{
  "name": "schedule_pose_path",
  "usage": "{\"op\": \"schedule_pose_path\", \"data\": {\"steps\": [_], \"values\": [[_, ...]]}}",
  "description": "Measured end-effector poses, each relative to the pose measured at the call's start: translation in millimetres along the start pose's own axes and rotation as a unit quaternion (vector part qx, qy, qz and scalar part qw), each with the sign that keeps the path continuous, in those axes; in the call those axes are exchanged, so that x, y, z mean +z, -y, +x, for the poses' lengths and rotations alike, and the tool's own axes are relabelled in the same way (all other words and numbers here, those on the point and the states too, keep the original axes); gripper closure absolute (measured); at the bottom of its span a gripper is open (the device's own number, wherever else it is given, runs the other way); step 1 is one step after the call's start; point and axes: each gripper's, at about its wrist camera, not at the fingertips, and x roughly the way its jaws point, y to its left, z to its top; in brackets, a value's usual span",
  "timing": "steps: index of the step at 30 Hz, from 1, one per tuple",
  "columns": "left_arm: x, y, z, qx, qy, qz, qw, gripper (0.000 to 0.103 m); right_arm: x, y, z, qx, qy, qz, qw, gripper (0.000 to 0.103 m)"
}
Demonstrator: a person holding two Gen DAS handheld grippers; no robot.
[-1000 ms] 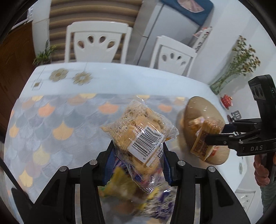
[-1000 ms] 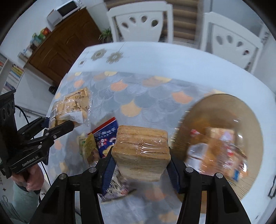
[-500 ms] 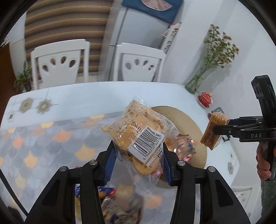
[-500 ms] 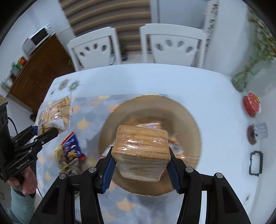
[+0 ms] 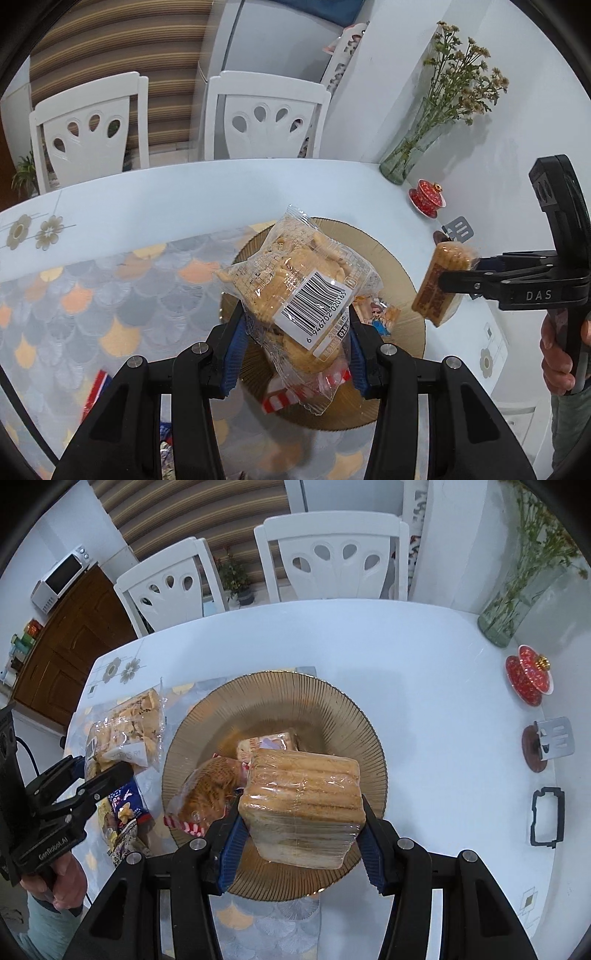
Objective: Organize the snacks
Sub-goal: 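Carry the cracker bag and toast over the plate and open both tools, then grasp the yellow pastry packet with the left tool while the right tool reaches the blue-white snack bag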
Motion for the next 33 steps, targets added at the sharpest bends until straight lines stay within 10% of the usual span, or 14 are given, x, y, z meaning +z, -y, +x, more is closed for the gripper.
{"op": "schedule_pose_path", "data": {"steps": [16, 33], "values": [[8.4, -3.0, 26.2, -0.005, -0.017, -0.036, 0.9992, 0.050, 31.5, 11.1, 8.8, 0.024, 0.006, 0.006, 1.000, 0.039], [-42.1, -77.7, -42.5, 0.061, -0.015, -0.106, 0.9924, 0.050, -3.2, -39.9, 20.9, 0.046, -0.041, -0.037, 0.997, 0.039]]}}
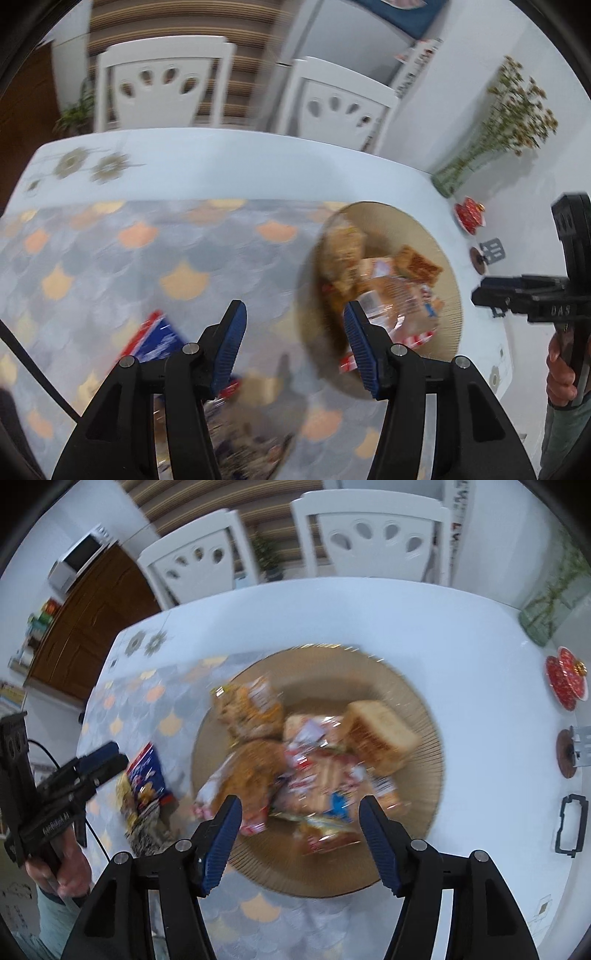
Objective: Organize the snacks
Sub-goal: 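Grasp the yellow pastry packet with the left tool while the right tool reaches the blue-white snack bag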
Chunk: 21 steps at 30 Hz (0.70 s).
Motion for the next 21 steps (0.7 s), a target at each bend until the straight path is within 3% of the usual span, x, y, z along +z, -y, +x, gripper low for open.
{"op": "schedule_pose_path", "data": {"steps": [4, 6, 11, 21], "values": [[-9.0, -43.4, -23.8, 0.025, 0.007, -0.041, 0.9988, 0.050, -10.3, -30.0, 12.3, 0.015, -0.015, -0.017, 1.000, 0.039], [-14.8, -65.9, -34.4, 0.032, 0.010, -0.064, 0.9974, 0.041, -17.4, -45.8, 18.9, 0.027, -0.023, -0.021, 0.999, 0.039], [-31.5, -111.2, -51.2, 0.043, 0.010, -0.100, 0.9940, 0.041, -43.3, -98.0, 42.0, 0.057, -0.051, -0.046, 0.996, 0.039], [-70.2, -148.8, -17.0, 0.042, -0.077, -0.157, 0.9837, 0.041, -79.1, -170.6, 108.4, 0.071, -0.107, -0.093, 0.987, 0.039]]}}
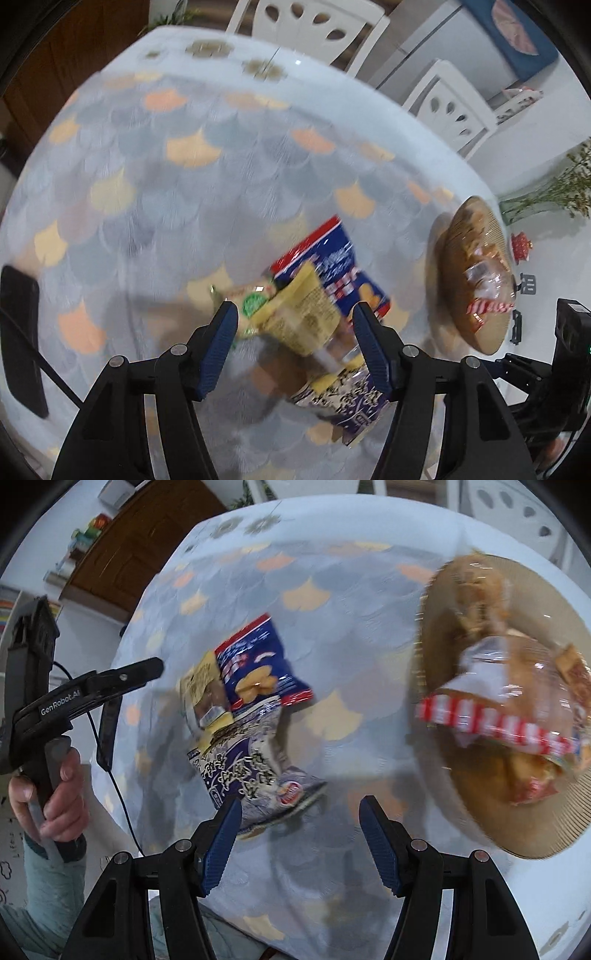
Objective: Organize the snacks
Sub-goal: 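Grasp the yellow pastry packet with the left tool while the right tool reaches the blue-white snack bag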
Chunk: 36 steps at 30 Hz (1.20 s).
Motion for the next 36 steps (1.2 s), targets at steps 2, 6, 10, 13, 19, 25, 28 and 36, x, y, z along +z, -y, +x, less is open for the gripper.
{"op": "schedule_pose_path", "data": {"steps": [2, 6, 10, 13, 19, 25, 28, 36], "values": [[-5.1, -3.2, 7.1, -0.012, -0.014, -0.017, 0.9997, 0.041, 2.3, -4.6, 9.0, -0.001, 0.002, -0.005, 1.000, 0.039], [-13.7, -8.0, 23.3, -0.072, -0.050, -0.065, 0.9940, 0.038, 8.9, -9.8, 19.6, 0.012, 0.009, -0.003, 1.000, 0.039], [-13.6, -2.2, 41.1, -0.084, -0.064, -0.095, 0.9899, 0.028, 13.1, -17.9, 25.9, 0.016, 0.020, -0.018, 1.000, 0.038], [-11.5, 1.6, 51.6, -0.060, -0.068, -0.096, 0.9913, 0.028, 11.3, -29.8, 28.8, 0.006, 0.030, -0.054, 0.998, 0.024], [-9.3, 7.7, 59.3, -0.037, -0.060, -0.083, 0.9940, 0.041, 5.3, -51.9, 41.5, -0.015, 0.033, -0.118, 0.992, 0.020], [-7.3, 2.3, 56.9, -0.030, -0.053, -0.071, 0.9956, 0.053, 6.6, -62.5, 60.9, -0.030, 0.018, -0.139, 0.990, 0.020], [-8.3, -1.8, 53.4, -0.025, -0.050, -0.068, 0.9961, 0.053, 6.5, -66.7, 65.2, -0.031, 0.015, -0.146, 0.989, 0.020], [-15.5, -21.7, 31.3, -0.030, -0.037, -0.071, 0.9964, 0.055, 11.4, -73.4, 79.3, -0.041, 0.011, -0.144, 0.989, 0.015]]}}
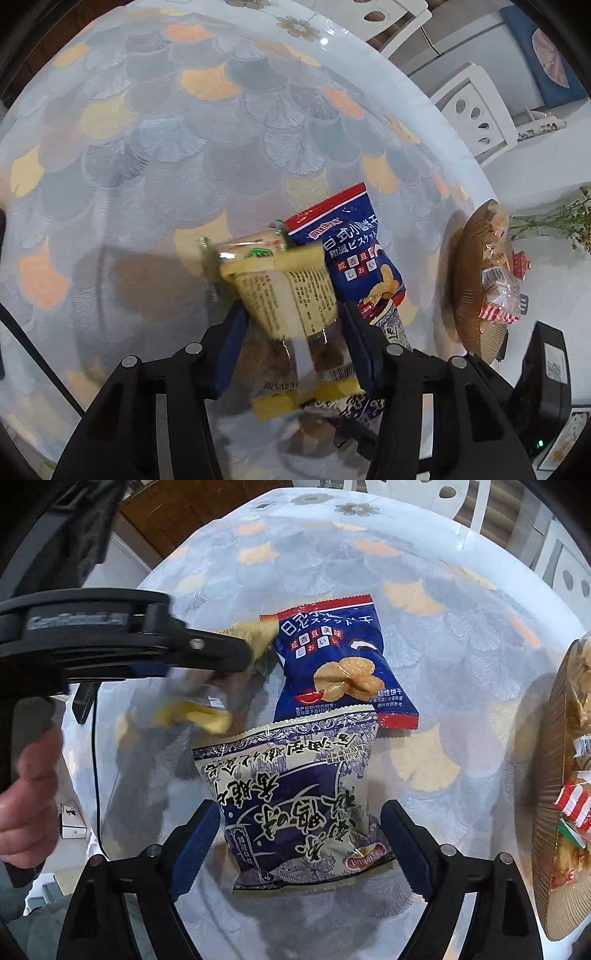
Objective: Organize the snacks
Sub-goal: 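Grasp the yellow pastry packet with the left tool while the right tool reaches the blue-white snack bag, then grasp the blue-white snack bag with the right tool and lift it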
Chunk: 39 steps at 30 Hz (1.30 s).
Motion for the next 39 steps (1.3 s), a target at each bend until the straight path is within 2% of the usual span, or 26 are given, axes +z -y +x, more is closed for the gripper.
{"op": "schedule_pose_path", "data": {"steps": [1, 2, 9, 11, 13, 14, 17, 19, 20, 26, 28, 35, 36, 38, 39], "values": [[-0.3, -1.5, -2.9, -0.001, 0.004, 0.001, 1.0000, 0.061, 0.3, -2.0, 1.1, 0.000, 0.000, 0.000, 1.000, 0.015], [-0.1, -3.6, -6.5, -0.005, 0.007, 0.001, 1.0000, 0.061, 1.7, -3.6, 3.1, 0.001, -0.002, 0.000, 1.000, 0.014], [-2.7, -9.9, -9.8, -0.008, 0.007, 0.010, 0.9999, 0.061, 4.5, -17.9, 20.7, -0.016, -0.014, -0.013, 1.000, 0.014], [-5.4, -10.7, -6.5, -0.017, 0.000, 0.010, 0.9998, 0.057, 1.4, -24.6, 26.0, -0.027, -0.015, -0.019, 0.999, 0.013], [-9.2, -9.3, -1.0, -0.024, -0.011, 0.013, 0.9996, 0.039, 1.0, -28.5, 31.7, -0.035, -0.019, -0.021, 0.999, 0.012], [-11.3, -7.1, 2.1, -0.020, -0.013, 0.017, 0.9996, 0.037, 0.2, -30.1, 35.1, -0.035, -0.021, -0.020, 0.999, 0.010], [-15.6, -0.8, 9.9, 0.004, -0.015, 0.039, 0.9991, 0.036, -1.1, -36.4, 46.1, -0.042, -0.024, -0.014, 0.999, 0.011], [-16.5, -2.0, 14.0, 0.002, -0.020, 0.045, 0.9988, 0.037, -9.1, -33.0, 47.9, -0.045, -0.018, -0.010, 0.999, 0.011], [-16.6, -4.0, 15.9, -0.001, -0.023, 0.042, 0.9988, 0.037, -10.2, -33.7, 48.1, -0.045, -0.015, -0.007, 0.999, 0.011], [-19.1, -28.2, 15.0, -0.085, -0.035, -0.005, 0.9958, 0.039, -27.2, -25.3, 46.9, -0.031, -0.002, 0.014, 0.999, 0.017], [-20.3, -31.6, 13.2, -0.095, -0.035, -0.010, 0.9948, 0.039, -28.7, -21.5, 45.3, -0.029, 0.002, 0.016, 0.999, 0.019], [-22.4, -14.2, 24.4, -0.052, -0.030, 0.000, 0.9982, 0.039, -38.9, -6.5, 38.7, -0.017, 0.002, 0.036, 0.999, 0.029], [-23.1, -8.5, 28.1, -0.036, -0.029, 0.006, 0.9989, 0.039, -38.5, 0.0, 36.7, -0.015, 0.001, 0.039, 0.999, 0.030], [-23.0, -2.4, 33.3, -0.004, -0.027, 0.017, 0.9995, 0.044, -44.3, 8.1, 34.5, -0.009, 0.000, 0.052, 0.999, 0.030], [-23.7, 1.7, 37.2, 0.014, -0.030, 0.027, 0.9991, 0.051, -47.4, 13.4, 33.8, -0.004, -0.001, 0.061, 0.998, 0.030]]}}
